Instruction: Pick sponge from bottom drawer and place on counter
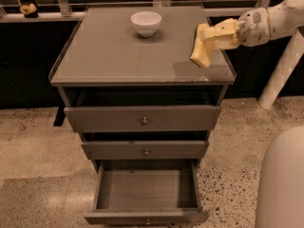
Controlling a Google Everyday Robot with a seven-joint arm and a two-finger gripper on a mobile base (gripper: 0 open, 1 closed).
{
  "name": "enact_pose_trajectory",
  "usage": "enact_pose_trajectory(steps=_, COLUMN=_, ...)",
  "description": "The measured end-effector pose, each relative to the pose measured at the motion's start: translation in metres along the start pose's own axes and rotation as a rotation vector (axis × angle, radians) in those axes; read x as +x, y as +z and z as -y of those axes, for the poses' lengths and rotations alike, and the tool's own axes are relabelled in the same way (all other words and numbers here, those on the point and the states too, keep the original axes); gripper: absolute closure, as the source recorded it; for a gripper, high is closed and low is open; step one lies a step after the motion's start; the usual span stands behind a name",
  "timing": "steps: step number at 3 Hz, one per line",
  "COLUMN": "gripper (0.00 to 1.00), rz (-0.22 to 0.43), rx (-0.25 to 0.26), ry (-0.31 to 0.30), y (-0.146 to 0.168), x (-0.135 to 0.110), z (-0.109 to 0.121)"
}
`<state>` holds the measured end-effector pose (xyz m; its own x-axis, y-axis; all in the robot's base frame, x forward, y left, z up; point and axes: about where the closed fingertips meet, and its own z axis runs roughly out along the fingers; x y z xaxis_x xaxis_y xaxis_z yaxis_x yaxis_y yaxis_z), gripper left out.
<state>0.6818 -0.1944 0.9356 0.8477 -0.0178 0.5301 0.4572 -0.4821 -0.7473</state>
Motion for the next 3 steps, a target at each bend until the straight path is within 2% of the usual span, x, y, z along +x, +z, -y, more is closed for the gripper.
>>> enact_pose_trajectory(steps=1, gripper=1.00, rz=0.045, rx=-0.026, ry=0.005, y=0.009, x=-0.001, z=-0.004)
enact_pose_trajectory(steps=2, gripper=1.00, rz=0.117, rx=-0.113, ry=0.052, y=0.021, x=-0.005, z=-0.023)
enact_pose_trajectory(steps=3, gripper=1.00, rz=0.117, rx=-0.113, ry=0.052, y=0.021, x=-0.005, z=-0.023)
